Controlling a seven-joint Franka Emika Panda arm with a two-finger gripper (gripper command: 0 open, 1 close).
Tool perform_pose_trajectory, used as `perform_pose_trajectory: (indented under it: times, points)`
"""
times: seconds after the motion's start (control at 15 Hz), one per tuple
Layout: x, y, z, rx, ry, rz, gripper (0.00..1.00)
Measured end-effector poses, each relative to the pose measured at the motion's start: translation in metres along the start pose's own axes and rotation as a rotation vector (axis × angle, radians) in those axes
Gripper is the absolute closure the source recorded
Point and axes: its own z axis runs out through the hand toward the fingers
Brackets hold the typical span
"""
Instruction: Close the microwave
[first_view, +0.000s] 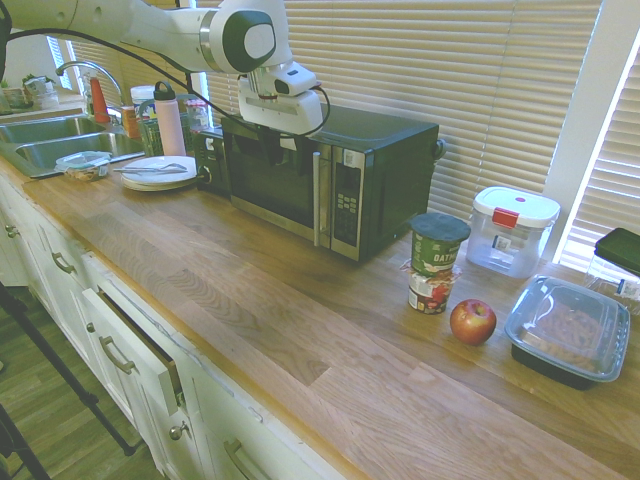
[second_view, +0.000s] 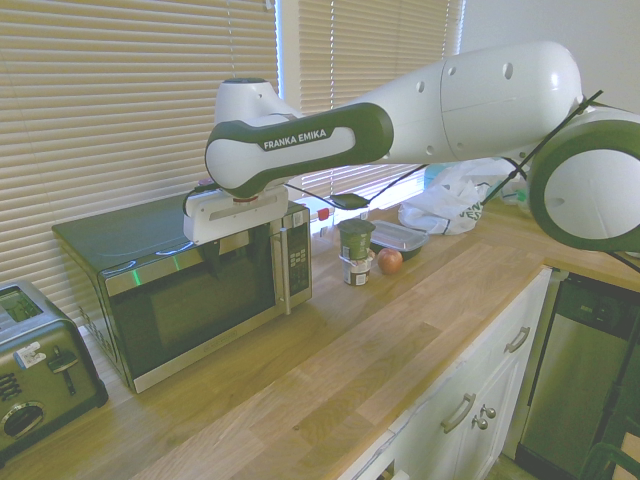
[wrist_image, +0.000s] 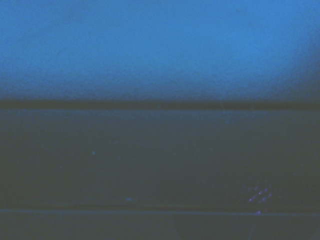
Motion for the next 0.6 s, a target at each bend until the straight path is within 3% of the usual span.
perform_pose_trajectory:
  times: [0.27, 0.6]
  points:
    - [-0.01, 0.022, -0.005, 0.026, 0.017, 0.009, 0.0]
    - [-0.041, 0.082, -0.025, -0.001, -0.046, -0.013, 0.0]
